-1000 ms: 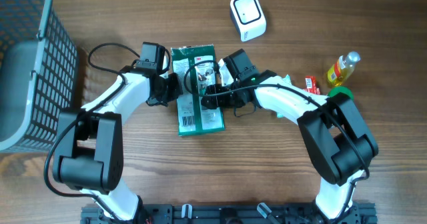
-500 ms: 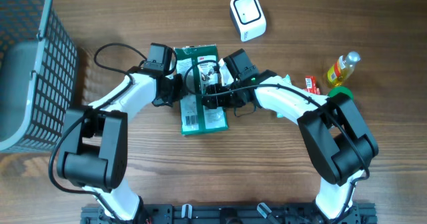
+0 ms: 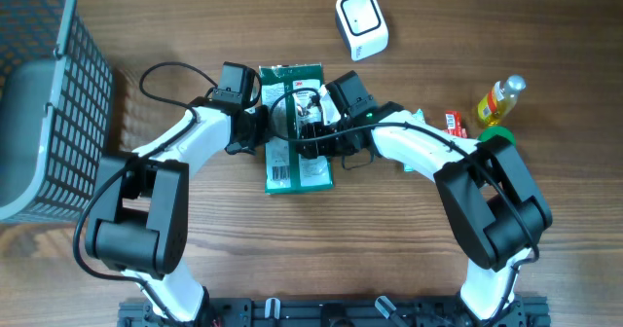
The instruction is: Scan the item barcode
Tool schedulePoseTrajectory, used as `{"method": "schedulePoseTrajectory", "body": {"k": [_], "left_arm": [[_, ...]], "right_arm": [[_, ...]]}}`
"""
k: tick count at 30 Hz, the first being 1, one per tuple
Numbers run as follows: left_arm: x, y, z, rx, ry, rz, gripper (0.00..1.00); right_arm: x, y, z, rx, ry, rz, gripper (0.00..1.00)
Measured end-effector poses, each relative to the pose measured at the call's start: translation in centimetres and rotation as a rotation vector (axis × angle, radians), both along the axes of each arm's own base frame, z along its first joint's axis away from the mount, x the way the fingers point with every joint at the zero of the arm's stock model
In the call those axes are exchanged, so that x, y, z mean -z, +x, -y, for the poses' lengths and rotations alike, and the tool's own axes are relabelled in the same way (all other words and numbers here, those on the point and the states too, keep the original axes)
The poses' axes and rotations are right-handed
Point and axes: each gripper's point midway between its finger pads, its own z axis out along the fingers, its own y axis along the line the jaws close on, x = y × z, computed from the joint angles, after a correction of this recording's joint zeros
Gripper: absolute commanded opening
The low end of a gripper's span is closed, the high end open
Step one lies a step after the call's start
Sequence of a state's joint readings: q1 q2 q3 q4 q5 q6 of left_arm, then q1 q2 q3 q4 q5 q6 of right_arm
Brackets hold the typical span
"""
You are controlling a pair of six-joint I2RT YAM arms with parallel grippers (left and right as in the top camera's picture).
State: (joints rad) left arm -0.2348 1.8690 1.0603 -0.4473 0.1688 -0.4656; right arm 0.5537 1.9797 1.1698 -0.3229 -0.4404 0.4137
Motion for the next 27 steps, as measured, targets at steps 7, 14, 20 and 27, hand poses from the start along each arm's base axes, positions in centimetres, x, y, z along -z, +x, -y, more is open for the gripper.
{"method": "schedulePoseTrajectory", "body": {"k": [7,14,20,27], "left_arm": [[0.0,0.2,0.1,-0.004,-0.003,0.007,0.04],[0.0,0.3,0.1,-0.004,-0.003,0.008,0.04],[0.0,0.3,0.1,-0.004,-0.003,0.008,0.04],[0.0,0.3,0.1,-0.003,-0.003,0.009,0.04]], "right_arm": [[0.0,0.0,0.0,0.0,0.0,0.0,0.63],[0.1,-0.1,0.1,0.001,-0.003,-0.005,0.55],[0.2,0.3,-0.1,0.033,0.017,0.005,0.52],[0.1,0.3,-0.9,0.052,0.113,0.011,0.46]]}}
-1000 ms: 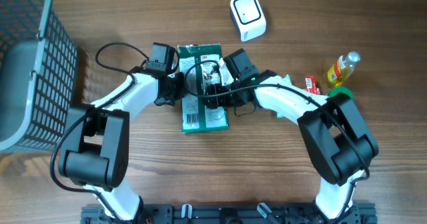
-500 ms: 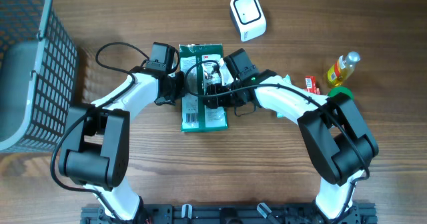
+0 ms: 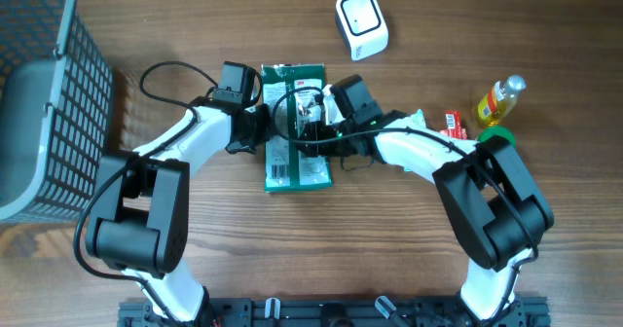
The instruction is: Scan the item barcode
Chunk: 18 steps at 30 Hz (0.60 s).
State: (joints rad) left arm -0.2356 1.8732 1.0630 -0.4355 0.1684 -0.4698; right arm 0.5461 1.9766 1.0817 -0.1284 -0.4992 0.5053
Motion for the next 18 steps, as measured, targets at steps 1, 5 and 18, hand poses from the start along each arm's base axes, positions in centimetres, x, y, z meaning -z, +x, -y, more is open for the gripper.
{"method": "schedulePoseTrajectory", "body": {"k": [1,5,18], "left_arm": [[0.0,0.0,0.0,0.0,0.0,0.0,0.04],[-0.01,0.05,0.03,0.0,0.0,0.002,0.04],[-0.01,0.08,0.02,0.0,-0.001,0.003,0.04]], "right_arm": [[0.02,-0.13,-0.13,0.0,0.016,-0.003,0.44],[0.14,-0.51,-0.44,0.01,0.062,-0.015,0.41],[0.13,-0.98,-0.89,0.015,0.129,-0.019,0.49]]}}
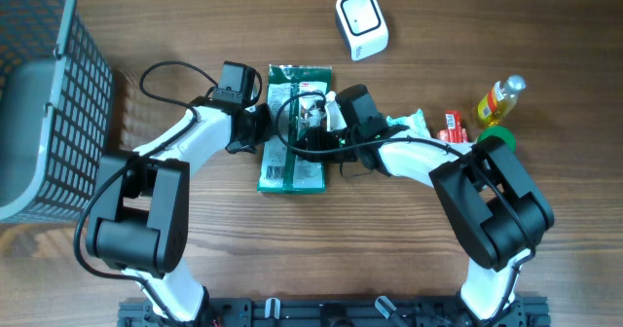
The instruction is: Scan the item barcode
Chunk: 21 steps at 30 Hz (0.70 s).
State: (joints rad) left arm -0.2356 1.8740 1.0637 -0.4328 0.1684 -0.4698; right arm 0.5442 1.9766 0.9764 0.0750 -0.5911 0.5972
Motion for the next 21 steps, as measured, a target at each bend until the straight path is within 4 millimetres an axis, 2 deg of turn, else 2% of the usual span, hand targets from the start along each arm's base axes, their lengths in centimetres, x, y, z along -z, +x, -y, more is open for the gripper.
{"method": "schedulePoseTrajectory", "body": {"k": [3,6,10,12,14,21], "left_arm": [[0.0,0.0,0.0,0.0,0.0,0.0,0.04],[0.0,0.0,0.0,0.0,0.0,0.0,0.04],[0.0,0.0,0.0,0.0,-0.001,0.001,0.06],[0.0,0.0,0.0,0.0,-0.001,0.001,0.06],[0.0,0.0,0.0,0.001,-0.001,0.001,0.06],[-0.1,0.3,-0.2,-0.007,-0.003,0.007,0.09]], "right_arm": [[-0.1,-0.1,-0.3,-0.006,0.01,0.001,0.49],[-0.3,-0.4,-0.8,-0.019,0.02,0.014,0.41],[0.1,-1.6,-1.6,-0.054,0.016,0.017,0.15],[0.4,-2.0,-1.7,-0.069,0.01,0.02,0.07],[0.5,-2.1,-1.7,-0.079,0.007,0.028,0.04],[0.4,-1.9,-1.8,-0.117,0.006,0.08,0.04]]}}
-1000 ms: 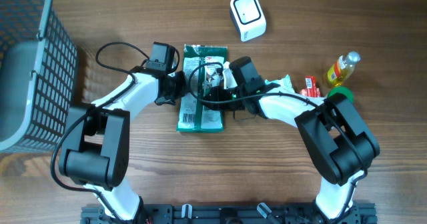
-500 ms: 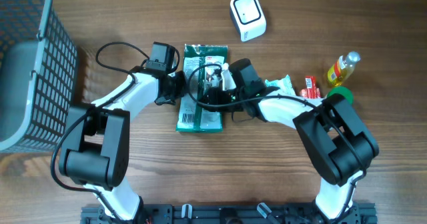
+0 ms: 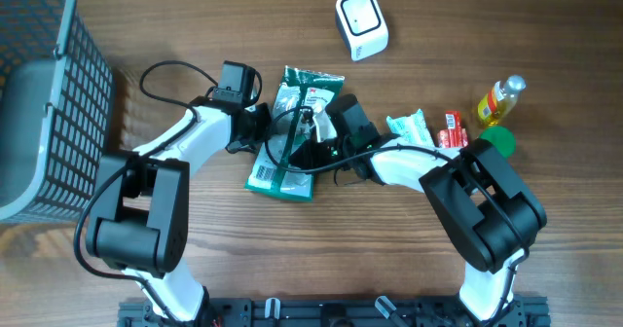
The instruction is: Scan the item barcode
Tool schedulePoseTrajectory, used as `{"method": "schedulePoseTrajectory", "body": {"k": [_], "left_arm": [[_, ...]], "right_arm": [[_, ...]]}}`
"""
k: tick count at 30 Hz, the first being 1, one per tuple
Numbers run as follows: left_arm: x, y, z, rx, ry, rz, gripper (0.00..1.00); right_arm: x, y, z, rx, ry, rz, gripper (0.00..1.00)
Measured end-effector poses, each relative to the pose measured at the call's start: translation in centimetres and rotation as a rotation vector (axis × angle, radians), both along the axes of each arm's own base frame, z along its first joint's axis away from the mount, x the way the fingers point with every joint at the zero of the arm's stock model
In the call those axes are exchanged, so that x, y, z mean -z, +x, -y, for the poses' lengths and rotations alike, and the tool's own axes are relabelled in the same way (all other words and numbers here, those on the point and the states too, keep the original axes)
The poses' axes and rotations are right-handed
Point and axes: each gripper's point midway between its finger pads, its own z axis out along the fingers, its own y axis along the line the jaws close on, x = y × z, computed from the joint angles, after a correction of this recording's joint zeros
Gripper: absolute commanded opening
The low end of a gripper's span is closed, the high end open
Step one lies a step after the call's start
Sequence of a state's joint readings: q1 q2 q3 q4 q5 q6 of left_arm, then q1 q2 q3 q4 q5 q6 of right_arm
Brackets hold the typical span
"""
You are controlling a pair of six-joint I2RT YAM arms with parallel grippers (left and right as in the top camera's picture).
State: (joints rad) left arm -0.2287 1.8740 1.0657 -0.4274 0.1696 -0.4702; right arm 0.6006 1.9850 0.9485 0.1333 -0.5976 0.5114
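A green packet (image 3: 292,93) lies tilted on the wooden table, its top toward the back right. Its white barcode label (image 3: 261,177) faces up at the near left corner. My right gripper (image 3: 308,144) sits over the packet's middle and grips it; the wrist and a cable hide its fingers. At the packet's left edge is my left gripper (image 3: 257,132), whose jaw gap is hidden by the wrist. The white scanner (image 3: 361,23) stands at the back, apart from the packet.
A grey mesh basket (image 3: 39,93) fills the far left. To the right lie a small teal packet (image 3: 409,127), a red item (image 3: 454,125), a yellow bottle (image 3: 498,98) and a green round object (image 3: 498,138).
The packet has turned further clockwise, its barcode end swinging left and nearer. My right wrist has shifted left and slightly nearer with it. The left arm stands as before.
The packet first lay straight between both grippers, barcode at its near end. It then shifted slightly, then slid left and began to tilt with my right gripper on it. Now it lies clearly slanted, while the left arm has kept its place throughout.
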Motion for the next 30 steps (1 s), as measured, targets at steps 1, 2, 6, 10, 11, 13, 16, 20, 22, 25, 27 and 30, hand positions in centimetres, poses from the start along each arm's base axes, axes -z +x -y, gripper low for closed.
{"method": "schedulePoseTrajectory", "body": {"k": [1,2,6,10,11,13,16,20,22,25,27,30], "left_arm": [[0.0,0.1,-0.1,-0.004,-0.001,0.001,0.11],[-0.1,0.2,-0.4,-0.011,-0.004,0.001,0.13],[-0.4,0.9,-2.3,-0.066,-0.008,0.013,0.2],[-1.3,2.4,-5.3,-0.148,-0.01,0.061,0.66],[-1.5,2.7,-6.2,-0.166,-0.006,0.069,1.0],[-1.6,2.8,-7.8,-0.209,-0.006,0.07,1.0],[-1.7,2.8,-9.3,-0.249,-0.004,0.066,1.0],[-1.7,2.8,-9.6,-0.257,-0.003,0.064,1.0],[-1.7,2.8,-9.6,-0.257,-0.003,0.064,1.0],[-1.7,2.8,-9.6,-0.258,-0.003,0.064,1.0],[-1.7,2.8,-9.6,-0.257,-0.003,0.064,1.0],[-1.7,2.8,-9.6,-0.257,-0.002,0.063,1.0]], "right_arm": [[0.0,0.1,0.0,-0.003,0.001,0.006,0.04],[0.0,0.0,0.0,-0.005,0.001,0.008,0.04],[0.0,0.0,0.0,-0.01,0.0,0.012,0.04],[0.0,0.0,0.0,-0.011,-0.001,0.013,0.04],[0.0,0.0,0.0,-0.011,-0.001,0.013,0.04],[0.0,0.0,0.0,-0.013,-0.001,0.015,0.04],[0.0,0.0,0.0,-0.012,-0.001,0.016,0.04],[0.1,0.0,0.0,-0.012,-0.004,0.013,0.04],[0.2,-0.2,0.1,-0.013,-0.01,0.002,0.04],[0.4,-0.4,0.4,-0.031,-0.019,0.002,0.04],[0.7,-0.9,1.0,-0.054,-0.035,-0.023,0.04],[0.3,-1.3,2.6,-0.097,-0.091,-0.046,0.04]]}}
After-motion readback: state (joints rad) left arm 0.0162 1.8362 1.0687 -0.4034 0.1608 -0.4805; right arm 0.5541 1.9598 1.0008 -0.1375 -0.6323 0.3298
